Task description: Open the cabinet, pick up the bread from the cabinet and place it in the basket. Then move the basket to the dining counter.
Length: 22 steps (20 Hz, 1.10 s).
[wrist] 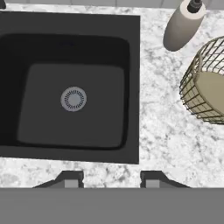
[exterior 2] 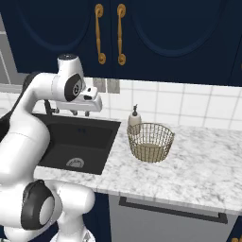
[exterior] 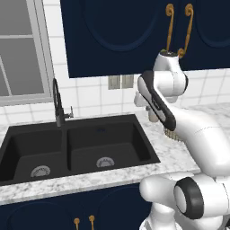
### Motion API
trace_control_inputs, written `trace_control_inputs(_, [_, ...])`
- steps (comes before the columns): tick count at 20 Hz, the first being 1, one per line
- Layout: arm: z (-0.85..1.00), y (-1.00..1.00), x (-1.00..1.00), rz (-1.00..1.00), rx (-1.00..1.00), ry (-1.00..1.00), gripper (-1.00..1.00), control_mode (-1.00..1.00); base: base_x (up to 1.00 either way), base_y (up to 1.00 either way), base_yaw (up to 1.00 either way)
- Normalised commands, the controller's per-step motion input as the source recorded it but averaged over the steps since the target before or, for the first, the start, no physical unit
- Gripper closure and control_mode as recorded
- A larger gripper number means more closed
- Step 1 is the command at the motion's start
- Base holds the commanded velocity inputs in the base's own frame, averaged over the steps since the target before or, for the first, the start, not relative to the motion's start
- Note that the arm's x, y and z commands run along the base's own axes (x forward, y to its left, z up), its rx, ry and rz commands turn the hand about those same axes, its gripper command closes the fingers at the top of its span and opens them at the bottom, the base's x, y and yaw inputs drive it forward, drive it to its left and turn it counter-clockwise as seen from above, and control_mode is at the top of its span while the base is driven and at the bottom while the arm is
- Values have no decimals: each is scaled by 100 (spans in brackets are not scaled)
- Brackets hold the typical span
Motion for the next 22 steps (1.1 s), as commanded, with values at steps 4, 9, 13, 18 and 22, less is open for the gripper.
trace_control_inputs(4, [9,-2,-74,0,0,-27,-100,-100,0,0,0])
trace_control_inputs(9, [74,-30,-44,-1,0,-43,-100,-100,0,0,0])
trace_control_inputs(13, [98,-39,-1,-5,0,-41,-100,-100,0,0,0])
trace_control_inputs(18, [95,-32,1,-3,0,-34,-100,-100,0,0,0])
trace_control_inputs(22, [69,-2,23,0,0,-28,-100,-100,0,0,0])
